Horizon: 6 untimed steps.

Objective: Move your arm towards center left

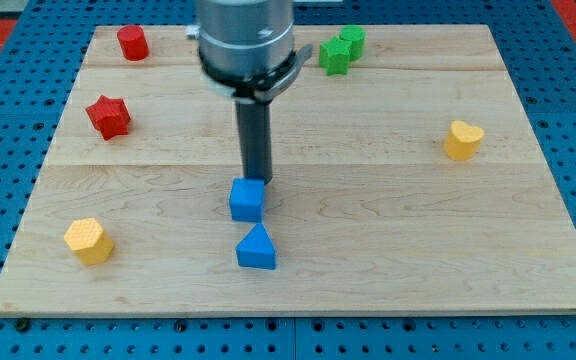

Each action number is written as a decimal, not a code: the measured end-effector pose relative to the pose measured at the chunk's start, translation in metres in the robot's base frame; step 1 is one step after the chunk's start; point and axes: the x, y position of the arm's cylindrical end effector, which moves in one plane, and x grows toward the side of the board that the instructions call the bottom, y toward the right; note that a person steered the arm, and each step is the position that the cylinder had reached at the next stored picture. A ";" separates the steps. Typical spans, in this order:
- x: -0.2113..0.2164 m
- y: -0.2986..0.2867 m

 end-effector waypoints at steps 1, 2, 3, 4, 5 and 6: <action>0.016 -0.004; -0.002 -0.004; -0.038 -0.017; -0.038 -0.053; -0.038 -0.085; -0.038 -0.090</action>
